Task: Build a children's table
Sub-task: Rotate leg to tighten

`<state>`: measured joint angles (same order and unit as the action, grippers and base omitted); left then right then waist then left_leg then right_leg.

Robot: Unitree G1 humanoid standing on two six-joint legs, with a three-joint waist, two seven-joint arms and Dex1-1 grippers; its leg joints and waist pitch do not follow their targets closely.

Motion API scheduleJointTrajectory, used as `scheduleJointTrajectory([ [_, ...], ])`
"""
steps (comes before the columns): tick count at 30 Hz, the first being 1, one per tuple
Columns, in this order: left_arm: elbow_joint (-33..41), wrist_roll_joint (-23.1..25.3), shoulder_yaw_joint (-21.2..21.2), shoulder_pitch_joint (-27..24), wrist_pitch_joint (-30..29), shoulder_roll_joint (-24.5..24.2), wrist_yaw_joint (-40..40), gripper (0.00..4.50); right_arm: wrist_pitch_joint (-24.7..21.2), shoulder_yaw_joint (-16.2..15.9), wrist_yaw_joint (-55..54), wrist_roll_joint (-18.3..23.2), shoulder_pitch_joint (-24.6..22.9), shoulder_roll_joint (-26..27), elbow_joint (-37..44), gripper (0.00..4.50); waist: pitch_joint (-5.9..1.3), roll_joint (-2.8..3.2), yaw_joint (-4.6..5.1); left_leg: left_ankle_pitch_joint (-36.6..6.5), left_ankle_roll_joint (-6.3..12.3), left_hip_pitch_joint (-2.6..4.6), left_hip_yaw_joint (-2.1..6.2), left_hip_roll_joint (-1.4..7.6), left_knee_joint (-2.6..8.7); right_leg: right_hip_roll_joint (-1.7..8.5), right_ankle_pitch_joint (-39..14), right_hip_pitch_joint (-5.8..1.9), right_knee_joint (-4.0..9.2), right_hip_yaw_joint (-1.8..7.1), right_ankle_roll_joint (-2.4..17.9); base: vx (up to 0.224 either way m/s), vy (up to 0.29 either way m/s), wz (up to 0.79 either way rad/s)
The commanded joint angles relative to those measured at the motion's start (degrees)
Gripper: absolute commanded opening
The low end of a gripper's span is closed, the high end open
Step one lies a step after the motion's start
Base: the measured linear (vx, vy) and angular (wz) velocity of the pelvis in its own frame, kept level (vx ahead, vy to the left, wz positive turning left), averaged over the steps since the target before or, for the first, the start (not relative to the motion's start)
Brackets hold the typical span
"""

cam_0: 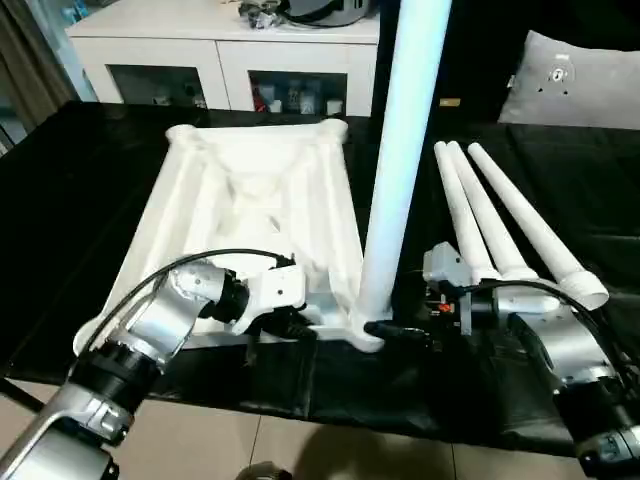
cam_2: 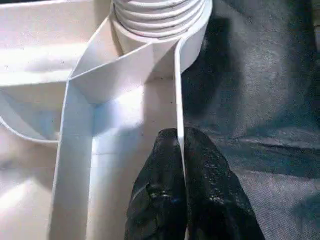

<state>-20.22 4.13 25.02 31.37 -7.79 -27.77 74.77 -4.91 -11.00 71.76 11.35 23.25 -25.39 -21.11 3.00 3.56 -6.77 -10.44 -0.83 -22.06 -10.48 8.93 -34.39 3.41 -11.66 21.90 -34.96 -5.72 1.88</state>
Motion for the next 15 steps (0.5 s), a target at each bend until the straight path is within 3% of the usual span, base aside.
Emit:
scheduleJointTrajectory([
  [1, -1.13, 0.72, 3.14, -0.03, 1.05, -0.52, 3.09, 0.00, -1.81, -0.47, 1.50, 1.04, 0.85, 0.08, -0.07, 3.80, -3.78, -0.27, 0.03, -12.26, 3.47, 1.17, 2.42, 5.44, 4.04, 6.73, -12.07, -2.36, 4.59, 4.07, 11.16, 0.000, 0.000, 0.00],
  [8, -1.65, 0.28, 3.14, 0.10, 1.43, -0.56, 4.63, 0.00, -3.00, -0.97, 2.04, 1.47, 0.76, 0.69, -0.74, 3.11, -3.98, -0.23, -0.03, -10.73, 3.97, 1.10, 2.35, 5.40, 3.82, 6.66, -9.80, -2.40, 4.31, 3.97, 11.78, 0.000, 0.000, 0.00],
  [15, -1.61, -0.34, 2.33, -0.22, 0.61, -0.27, 4.00, 0.00, -5.45, -0.90, 2.58, 2.94, -0.55, 1.37, 1.06, 2.72, -3.82, -0.22, -0.04, -12.25, 3.18, 1.26, 2.39, 5.49, 4.00, 6.69, -12.56, -2.32, 4.60, 4.03, 11.25, 0.000, 0.000, 0.00],
])
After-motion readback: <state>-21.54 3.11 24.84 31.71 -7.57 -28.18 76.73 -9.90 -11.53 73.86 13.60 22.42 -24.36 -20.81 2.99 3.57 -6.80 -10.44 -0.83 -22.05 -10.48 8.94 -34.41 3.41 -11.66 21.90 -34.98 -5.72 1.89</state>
